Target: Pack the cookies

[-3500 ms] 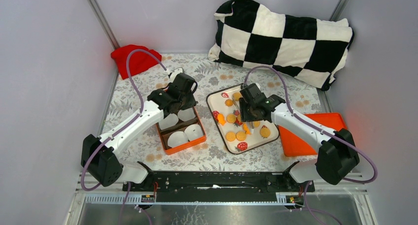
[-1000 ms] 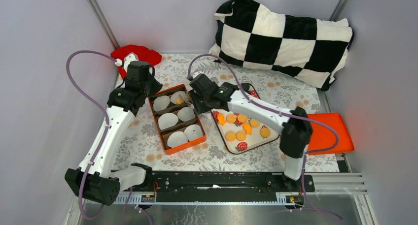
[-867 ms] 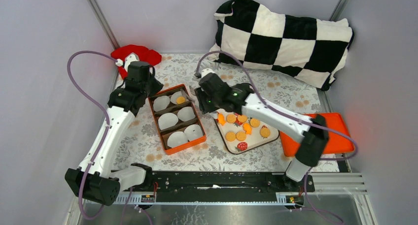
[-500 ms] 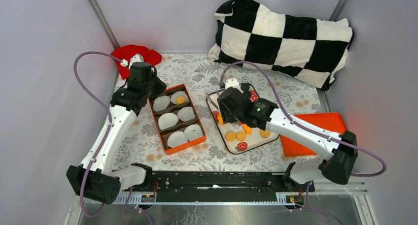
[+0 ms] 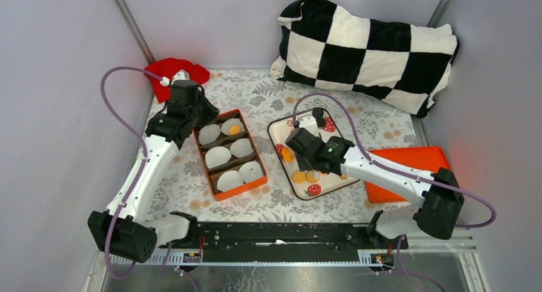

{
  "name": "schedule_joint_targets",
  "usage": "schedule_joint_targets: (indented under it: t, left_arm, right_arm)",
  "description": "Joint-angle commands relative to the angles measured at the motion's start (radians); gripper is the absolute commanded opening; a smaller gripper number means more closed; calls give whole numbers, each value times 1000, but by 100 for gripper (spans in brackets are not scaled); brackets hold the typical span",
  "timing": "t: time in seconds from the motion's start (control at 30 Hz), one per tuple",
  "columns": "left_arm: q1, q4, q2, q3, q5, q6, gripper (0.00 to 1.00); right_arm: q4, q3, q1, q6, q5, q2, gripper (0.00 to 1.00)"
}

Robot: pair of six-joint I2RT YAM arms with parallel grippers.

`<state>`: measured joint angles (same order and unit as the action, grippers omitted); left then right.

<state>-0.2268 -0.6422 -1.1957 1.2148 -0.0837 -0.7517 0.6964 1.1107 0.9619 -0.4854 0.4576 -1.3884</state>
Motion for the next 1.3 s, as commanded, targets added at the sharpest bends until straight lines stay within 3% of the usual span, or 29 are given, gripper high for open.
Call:
schedule_joint_targets:
  t: [0.0, 0.43, 0.6, 0.73, 0.83, 1.1, 1.27]
  left_arm:
    - [10, 49, -2, -19, 29, -6, 20]
    - [9, 49, 8, -41, 26, 2, 20]
    - [9, 49, 7, -44, 29, 3, 20]
    - [9, 49, 8, -40, 37, 3, 20]
    - [9, 37, 9, -21, 31, 5, 20]
    - [31, -49, 4, 72, -100, -3, 20]
    - [90, -76, -6, 115, -96, -8, 20]
  right_arm:
    - [-43, 6, 5, -23, 85, -4, 51]
    - [-130, 8, -43, -25, 40, -112, 48]
    - [-133, 17, -56, -24, 7, -110, 36]
    - [-130, 52, -56, -4, -19, -102, 16]
    - [-133, 110, -56, 18, -40, -94, 10]
    - [-118, 324, -25, 71, -128, -152, 10]
    - [-122, 466, 6, 117, -218, -270, 10]
